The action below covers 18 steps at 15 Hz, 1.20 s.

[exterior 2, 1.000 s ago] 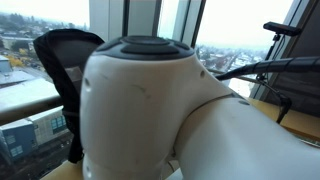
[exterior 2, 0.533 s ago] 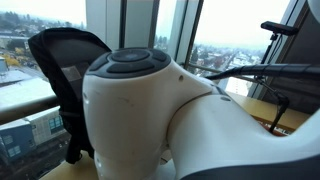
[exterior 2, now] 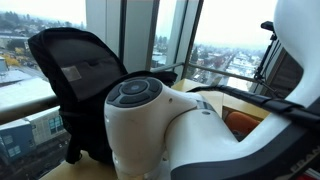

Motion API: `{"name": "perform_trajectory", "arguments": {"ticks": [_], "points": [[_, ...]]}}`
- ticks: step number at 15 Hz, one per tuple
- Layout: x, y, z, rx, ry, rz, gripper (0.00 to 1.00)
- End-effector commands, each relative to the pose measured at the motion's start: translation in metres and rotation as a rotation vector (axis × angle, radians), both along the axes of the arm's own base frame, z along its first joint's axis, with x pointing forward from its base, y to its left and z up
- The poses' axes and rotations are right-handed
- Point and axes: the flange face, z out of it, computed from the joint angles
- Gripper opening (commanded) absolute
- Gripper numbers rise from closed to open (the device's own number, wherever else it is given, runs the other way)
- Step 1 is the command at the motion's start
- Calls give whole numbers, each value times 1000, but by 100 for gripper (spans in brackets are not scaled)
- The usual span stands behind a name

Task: Put the white cable in the black bag then lay the bag on the table.

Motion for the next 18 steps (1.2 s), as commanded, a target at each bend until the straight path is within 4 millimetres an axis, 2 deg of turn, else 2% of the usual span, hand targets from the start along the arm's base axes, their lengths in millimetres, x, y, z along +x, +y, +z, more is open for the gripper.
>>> {"name": "perform_trajectory", "arguments": {"ticks": [1, 2, 3, 7, 12, 16, 18], "points": [[6, -6, -9, -24, 43, 8, 75], [6, -6, -8, -28, 44, 6, 74], [6, -6, -6, -26, 44, 5, 68], [5, -10, 2, -23, 52, -7, 36], [5, -30, 11, -13, 60, -26, 1], [-4, -55, 27, 6, 68, -41, 2], [-14, -70, 47, 8, 68, -49, 2]]}}
